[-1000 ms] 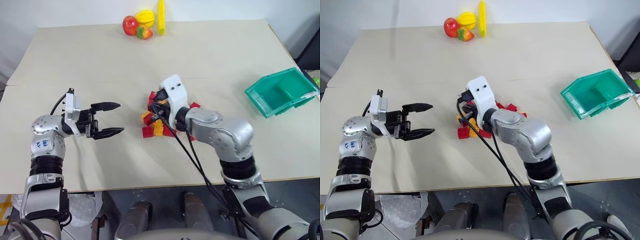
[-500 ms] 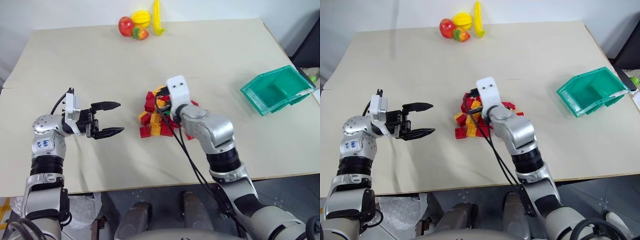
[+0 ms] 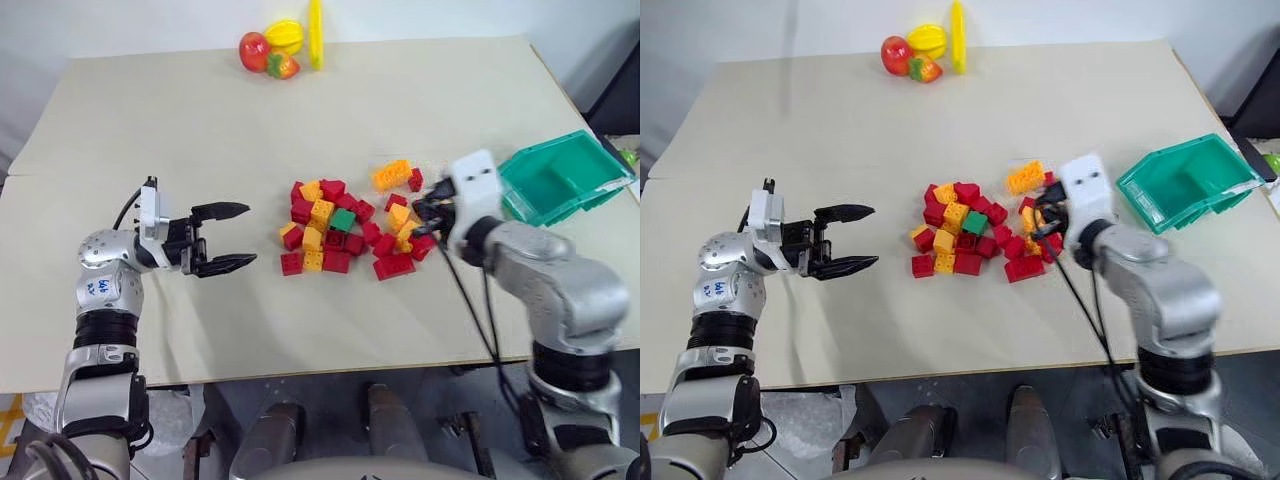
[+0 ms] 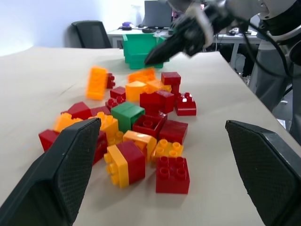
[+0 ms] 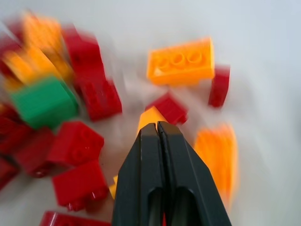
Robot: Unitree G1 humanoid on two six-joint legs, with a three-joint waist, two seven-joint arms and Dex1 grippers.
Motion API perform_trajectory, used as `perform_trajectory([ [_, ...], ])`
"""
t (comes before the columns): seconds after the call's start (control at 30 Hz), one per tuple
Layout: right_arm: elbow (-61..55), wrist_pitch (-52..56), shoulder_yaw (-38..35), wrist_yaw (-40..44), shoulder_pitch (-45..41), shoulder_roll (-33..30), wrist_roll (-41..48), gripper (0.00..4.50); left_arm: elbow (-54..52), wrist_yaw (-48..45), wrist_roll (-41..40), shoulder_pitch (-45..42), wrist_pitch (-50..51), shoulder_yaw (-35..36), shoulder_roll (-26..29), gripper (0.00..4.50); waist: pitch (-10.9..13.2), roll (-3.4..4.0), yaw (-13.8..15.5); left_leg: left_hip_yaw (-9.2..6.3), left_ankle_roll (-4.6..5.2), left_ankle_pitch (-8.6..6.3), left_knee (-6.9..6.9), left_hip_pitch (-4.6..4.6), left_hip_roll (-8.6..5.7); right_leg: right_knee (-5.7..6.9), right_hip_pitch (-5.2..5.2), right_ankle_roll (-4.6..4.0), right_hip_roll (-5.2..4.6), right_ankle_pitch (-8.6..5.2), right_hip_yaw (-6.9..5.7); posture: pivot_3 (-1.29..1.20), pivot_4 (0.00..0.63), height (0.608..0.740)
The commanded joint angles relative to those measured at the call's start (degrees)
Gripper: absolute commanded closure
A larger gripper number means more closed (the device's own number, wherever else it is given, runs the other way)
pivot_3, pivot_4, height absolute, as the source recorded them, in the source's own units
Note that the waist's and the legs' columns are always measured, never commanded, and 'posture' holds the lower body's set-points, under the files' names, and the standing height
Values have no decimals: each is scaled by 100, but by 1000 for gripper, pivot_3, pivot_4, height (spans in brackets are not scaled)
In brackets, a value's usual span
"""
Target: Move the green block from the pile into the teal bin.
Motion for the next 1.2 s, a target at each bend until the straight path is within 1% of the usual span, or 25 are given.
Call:
perform_trajectory([
  [0.03,-129,-628,-428,1247,596,-1072,233,4452,-50,-141,-79,-71,-9,28,19,0,0,0,-8,7,6,-3,3,0,0,-5,1,5,0,3,3,0,150,740],
  [0.07,-67,-524,-536,1346,721,-1275,319,4452,-35,-144,-72,-80,-3,22,16,0,0,0,-10,10,8,-5,4,1,1,-7,4,6,0,3,5,0,150,740],
  [0.1,-47,-559,-774,1577,881,-1416,517,4285,-23,-146,-66,-82,-6,18,10,0,1,-1,-11,13,11,-6,8,1,2,-9,5,7,0,4,5,0,150,740],
  [0.17,148,-701,-1487,2183,1265,-1847,799,3891,40,-153,-42,-103,-27,-1,-14,0,2,-2,-2,19,11,-7,10,2,7,-14,7,6,1,7,7,0,150,740],
  [0.2,265,-869,-1778,2502,1499,-2085,812,3592,67,-155,-37,-118,-29,-8,-26,0,3,-1,20,21,11,-6,10,2,8,-15,7,5,1,8,7,0,150,740],
  [0.27,418,-1034,-2108,2872,1810,-2423,845,2864,113,-172,-31,-152,-37,-18,-36,0,3,0,66,27,14,-8,13,4,8,-19,10,7,2,11,8,0,150,740],
  [0.43,398,-1034,-2287,3116,2122,-2722,977,1265,180,-207,-37,-239,-42,-45,-44,0,5,-4,135,36,11,-11,32,7,22,-50,20,-1,15,27,11,0,150,740],
  [0.5,290,-977,-2196,3057,2038,-2775,1047,589,183,-217,-46,-257,-37,-46,-35,0,5,-4,163,36,11,-11,36,7,22,-50,21,-1,14,29,11,0,150,740],
  [0.57,189,-896,-2024,2946,1873,-2805,1108,16,166,-222,-57,-253,-25,-43,-25,0,5,-4,164,40,11,-11,37,7,21,-53,21,1,14,33,15,0,150,740],
  [0.67,155,-805,-1379,2683,1307,-2768,1069,16,168,-203,-49,-252,-27,-42,-20,0,5,-4,155,41,11,-11,37,7,24,-57,21,0,15,36,14,0,150,740],
  [0.77,346,-726,-349,2281,300,-2358,862,16,126,-178,-51,-219,-32,-51,-40,0,8,-6,122,43,8,-13,38,8,29,-62,21,-2,21,38,15,0,150,740],
  [0.8,398,-697,-148,2230,107,-2283,829,16,111,-171,-53,-211,-31,-54,-48,0,8,-6,117,45,8,-13,38,7,31,-65,21,-3,21,41,14,0,150,740],
  [0.87,705,-545,561,2042,-516,-1996,561,16,84,-151,-61,-195,-35,-54,-64,0,9,-8,126,43,7,-13,35,7,32,-65,20,-4,22,42,13,0,150,740],
  [0.9,797,-503,745,1991,-676,-1931,484,16,64,-142,-63,-183,-36,-57,-72,0,10,-8,124,43,7,-13,36,6,33,-66,20,-4,22,42,11,0,150,740],
  [1.03,2067,-444,1873,1691,-1723,-978,-107,16,-151,-82,-98,-38,-3,-51,-106,0,10,-9,108,44,10,-14,35,-3,30,-57,15,0,21,45,11,0,150,740],
  [1.1,2634,-593,2149,1599,-2012,-558,-352,16,-304,-47,-131,59,30,-34,-108,0,10,-9,93,43,11,-15,32,-3,31,-60,14,0,23,45,11,0,150,740],
  [1.2,3182,-683,2332,1613,-2327,-133,-529,16,-591,13,-182,254,112,-2,-100,0,10,-8,99,39,10,-15,26,-7,33,-59,5,-2,26,45,8,0,150,740],
])
